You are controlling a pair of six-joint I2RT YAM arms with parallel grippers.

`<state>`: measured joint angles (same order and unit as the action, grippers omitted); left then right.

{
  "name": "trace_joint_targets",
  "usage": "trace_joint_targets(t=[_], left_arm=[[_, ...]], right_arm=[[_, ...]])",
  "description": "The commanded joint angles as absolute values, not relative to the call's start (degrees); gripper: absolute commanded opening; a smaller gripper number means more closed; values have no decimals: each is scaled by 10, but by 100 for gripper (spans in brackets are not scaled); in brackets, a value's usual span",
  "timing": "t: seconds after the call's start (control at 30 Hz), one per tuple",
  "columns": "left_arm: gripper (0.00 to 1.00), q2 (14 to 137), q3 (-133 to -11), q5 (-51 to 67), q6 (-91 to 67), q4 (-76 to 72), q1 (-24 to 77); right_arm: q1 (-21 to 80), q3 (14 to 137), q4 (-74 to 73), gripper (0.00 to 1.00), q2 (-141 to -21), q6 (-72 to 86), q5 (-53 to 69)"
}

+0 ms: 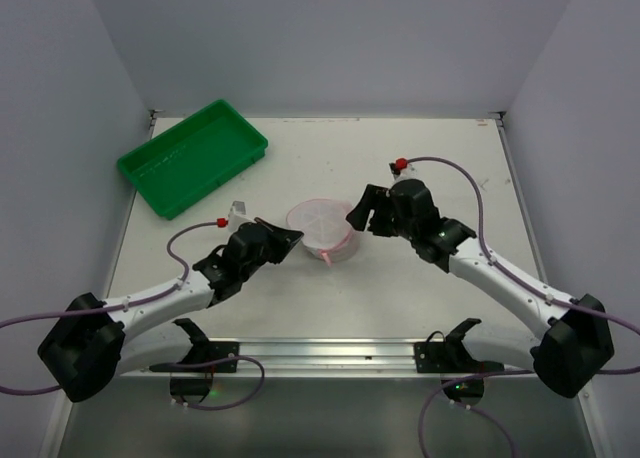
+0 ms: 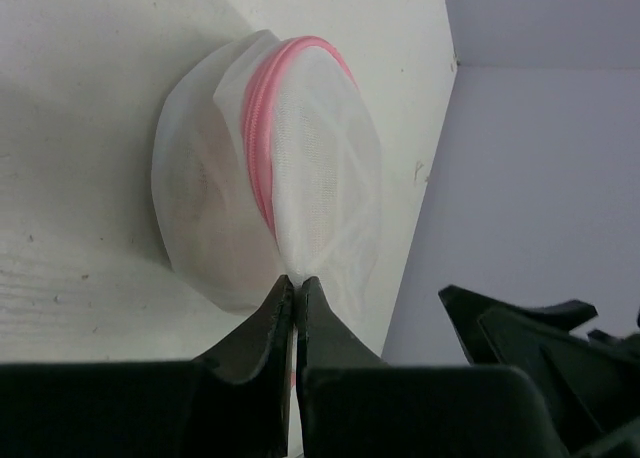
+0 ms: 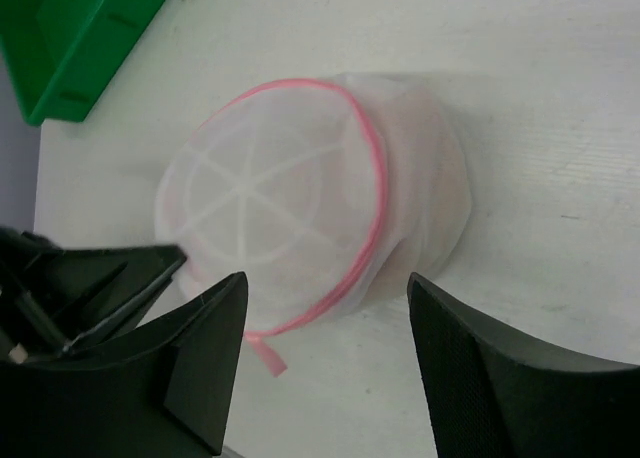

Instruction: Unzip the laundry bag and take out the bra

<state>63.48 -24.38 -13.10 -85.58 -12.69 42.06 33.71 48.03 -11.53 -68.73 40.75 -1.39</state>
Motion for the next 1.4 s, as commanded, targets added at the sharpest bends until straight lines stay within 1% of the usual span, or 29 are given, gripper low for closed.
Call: trace_joint_targets(t=[0.0,0.07,0.17,0.33,0.43,0.5,0.73,1.07,1.27,1.37], left_arm=[[0,630,-288,-186,-886,-53,425],[0,637,-306,-202,-888,-25,425],[0,655,-337,-208,-889,-1,425],[0,661,-354,-206,-891,25,425],[0,661,-358,-207,-893,25,425],[0,660,-358,-207,-898,26,425],[0,663,-359,-203,-903,26,425],[0,658,-353,-194,-905,25,425],[0,655,-356,-181,-914,25,430],[0,657,-357,-183,-912,26,431]], right_arm=[[394,513,-175,66,-652,357,-62],[433,509,-159,61,-638,360,-62],[462,492,-139,58,-638,375,-34],[485,488,-116,51,-677,381,-4],[494,494,-95,46,-697,374,15],[496,498,-84,45,-708,378,28],[497,485,-37,42,-768,398,80],[497,436,53,48,-811,424,48],[494,421,100,46,-811,421,27],[494,430,87,45,-804,423,34]])
